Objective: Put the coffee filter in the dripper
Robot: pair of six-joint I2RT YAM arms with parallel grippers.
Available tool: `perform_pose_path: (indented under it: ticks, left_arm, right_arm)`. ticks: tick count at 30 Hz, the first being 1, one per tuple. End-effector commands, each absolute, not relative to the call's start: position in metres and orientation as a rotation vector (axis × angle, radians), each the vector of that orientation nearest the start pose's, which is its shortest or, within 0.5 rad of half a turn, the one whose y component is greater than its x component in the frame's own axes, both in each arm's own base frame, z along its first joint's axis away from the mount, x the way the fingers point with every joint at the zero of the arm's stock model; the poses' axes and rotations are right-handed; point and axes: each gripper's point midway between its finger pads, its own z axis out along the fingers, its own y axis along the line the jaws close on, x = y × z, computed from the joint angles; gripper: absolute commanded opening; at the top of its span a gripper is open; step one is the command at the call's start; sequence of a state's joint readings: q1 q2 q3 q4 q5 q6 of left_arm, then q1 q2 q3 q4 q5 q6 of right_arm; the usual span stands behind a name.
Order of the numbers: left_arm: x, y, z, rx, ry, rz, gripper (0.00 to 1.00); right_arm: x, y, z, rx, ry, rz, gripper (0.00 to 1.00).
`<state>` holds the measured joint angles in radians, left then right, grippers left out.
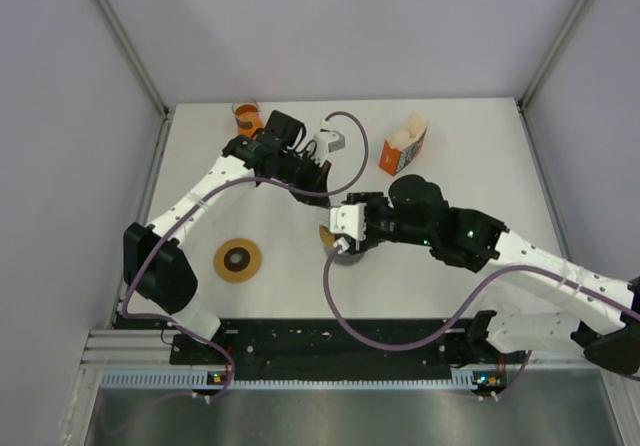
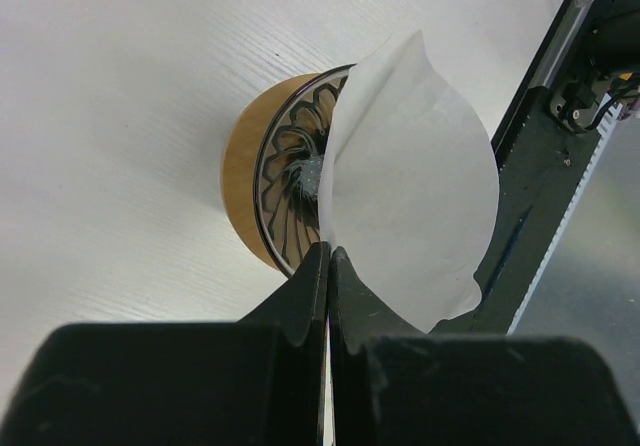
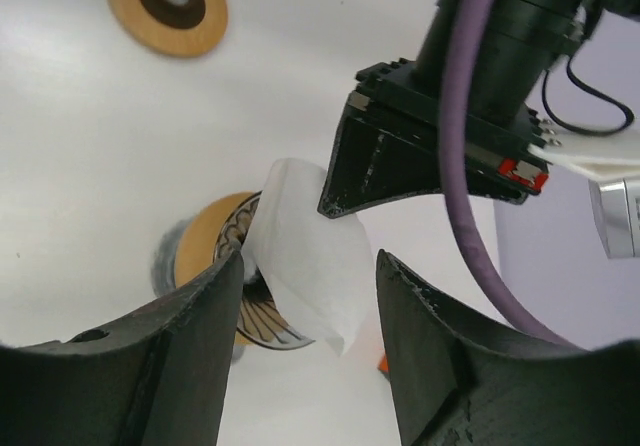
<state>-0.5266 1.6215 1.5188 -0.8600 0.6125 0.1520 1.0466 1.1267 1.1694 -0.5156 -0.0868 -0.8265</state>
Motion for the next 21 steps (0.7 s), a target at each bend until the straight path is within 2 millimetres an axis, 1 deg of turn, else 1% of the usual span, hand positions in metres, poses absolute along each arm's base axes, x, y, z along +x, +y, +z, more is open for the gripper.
perform_pose_path:
  ticks: [1,2,3,4,6,8,9,10,11,13,15,16,18,20,21]
  left_arm:
    - [0.274,-0.279,0.219,1.104,2.19,-0.966,0.0]
    - [0.274,-0.278,0.218,1.11,2.194,-0.964,0.0]
    - [0.273,-0.278,0.218,1.114,2.193,-0.967,0.0]
    - [0.272,-0.279,0.219,1.121,2.191,-0.973,0.03]
    - [0.269,-0.279,0.224,1.132,2.182,-0.985,0.11]
    - [0.269,-0.279,0.231,1.141,2.166,-0.988,0.21]
    - [0.268,-0.278,0.233,1.145,2.164,-0.988,0.26]
    - [0.269,-0.278,0.236,1.145,2.159,-0.983,0.31]
    - [0.268,-0.278,0.239,1.148,2.16,-0.982,0.38]
    - [0.269,-0.276,0.243,1.15,2.157,-0.976,0.46]
    - [0.269,-0.275,0.248,1.146,2.15,-0.973,0.53]
    - [0.269,-0.275,0.252,1.141,2.143,-0.979,0.57]
    - [0.268,-0.274,0.261,1.131,2.134,-1.003,0.61]
    - [0.271,-0.271,0.271,1.113,2.12,-1.013,0.64]
    - [0.273,-0.267,0.275,1.087,2.123,-1.012,0.65]
  right_arm:
    - [0.195,0.313,0.322,-1.35,1.238,0.483,0.56]
    - [0.197,0.31,0.323,-1.298,1.271,0.518,0.56]
    - [0.201,0.307,0.326,-1.258,1.296,0.539,0.53]
    - [0.204,0.302,0.328,-1.215,1.322,0.559,0.5]
    - [0.208,0.298,0.326,-1.177,1.36,0.57,0.44]
    - [0.21,0.296,0.324,-1.149,1.393,0.571,0.41]
    - [0.213,0.295,0.323,-1.128,1.418,0.569,0.38]
    - [0.216,0.294,0.319,-1.116,1.45,0.568,0.33]
    - [0.22,0.292,0.317,-1.104,1.481,0.569,0.27]
    - [0.224,0.29,0.311,-1.101,1.521,0.571,0.16]
    - [0.226,0.29,0.302,-1.112,1.548,0.562,0.08]
    - [0.226,0.29,0.299,-1.115,1.557,0.562,0.07]
    - [0.227,0.293,0.29,-1.116,1.591,0.567,0.03]
    - [0.23,0.295,0.283,-1.113,1.628,0.567,0.0]
    - [0.232,0.296,0.278,-1.117,1.65,0.565,0.0]
